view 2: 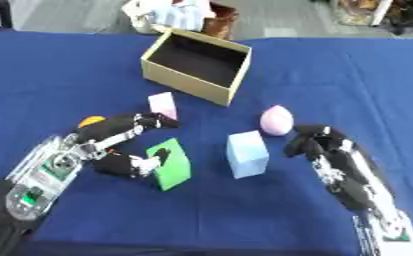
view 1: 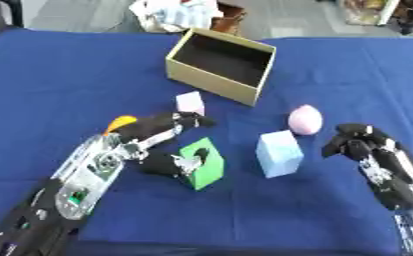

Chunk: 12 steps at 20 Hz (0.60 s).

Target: Pick up objects on the table and place them in the box.

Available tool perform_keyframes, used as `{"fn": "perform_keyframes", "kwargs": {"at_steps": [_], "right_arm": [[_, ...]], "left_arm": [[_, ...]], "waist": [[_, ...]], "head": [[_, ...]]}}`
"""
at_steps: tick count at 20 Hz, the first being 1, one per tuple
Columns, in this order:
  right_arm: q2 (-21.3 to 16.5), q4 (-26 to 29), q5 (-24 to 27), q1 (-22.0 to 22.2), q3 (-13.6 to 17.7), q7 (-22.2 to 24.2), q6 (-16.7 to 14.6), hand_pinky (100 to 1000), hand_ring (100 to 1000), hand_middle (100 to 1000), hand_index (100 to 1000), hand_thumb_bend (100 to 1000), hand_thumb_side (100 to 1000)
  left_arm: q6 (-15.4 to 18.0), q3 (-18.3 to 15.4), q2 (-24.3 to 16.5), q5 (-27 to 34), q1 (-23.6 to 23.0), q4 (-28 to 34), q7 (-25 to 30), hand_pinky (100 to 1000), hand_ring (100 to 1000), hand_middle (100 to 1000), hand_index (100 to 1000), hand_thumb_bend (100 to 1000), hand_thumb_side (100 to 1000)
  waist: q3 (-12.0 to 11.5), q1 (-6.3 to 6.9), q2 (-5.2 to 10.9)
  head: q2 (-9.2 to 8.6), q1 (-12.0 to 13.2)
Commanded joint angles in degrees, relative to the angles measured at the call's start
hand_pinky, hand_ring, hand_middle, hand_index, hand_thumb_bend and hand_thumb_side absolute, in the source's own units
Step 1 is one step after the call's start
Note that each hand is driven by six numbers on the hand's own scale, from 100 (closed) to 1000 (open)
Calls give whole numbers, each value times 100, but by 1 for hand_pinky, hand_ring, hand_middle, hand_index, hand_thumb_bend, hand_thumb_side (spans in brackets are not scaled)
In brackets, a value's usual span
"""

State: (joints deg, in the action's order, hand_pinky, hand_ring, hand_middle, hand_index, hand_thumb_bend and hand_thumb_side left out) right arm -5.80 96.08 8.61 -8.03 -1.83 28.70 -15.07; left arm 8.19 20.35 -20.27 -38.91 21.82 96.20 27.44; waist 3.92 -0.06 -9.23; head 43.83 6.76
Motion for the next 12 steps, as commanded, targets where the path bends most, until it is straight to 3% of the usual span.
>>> {"fn": "perform_keyframes", "kwargs": {"at_steps": [1,7,11,12], "right_arm": [[-37,56,-41,-43,-3,4,3,611,615,562,763,100,470],[-51,57,-47,-43,1,2,3,611,615,562,763,100,471],[-61,59,-57,-37,5,-2,4,611,615,562,763,100,470],[-64,59,-60,-33,8,-4,5,611,615,562,763,100,470]], "left_arm": [[83,19,-35,-242,115,15,-120,882,910,849,969,100,861],[317,21,-223,-640,225,154,-130,871,893,848,969,111,823],[489,70,-461,-844,334,274,-12,863,885,848,970,196,853],[555,98,-546,-887,378,307,57,853,876,846,968,260,881]], "waist": [[10,66,141],[12,88,144],[19,113,151],[22,122,153]], "head": [[29,-7],[29,-39],[29,-70],[29,-84]]}}
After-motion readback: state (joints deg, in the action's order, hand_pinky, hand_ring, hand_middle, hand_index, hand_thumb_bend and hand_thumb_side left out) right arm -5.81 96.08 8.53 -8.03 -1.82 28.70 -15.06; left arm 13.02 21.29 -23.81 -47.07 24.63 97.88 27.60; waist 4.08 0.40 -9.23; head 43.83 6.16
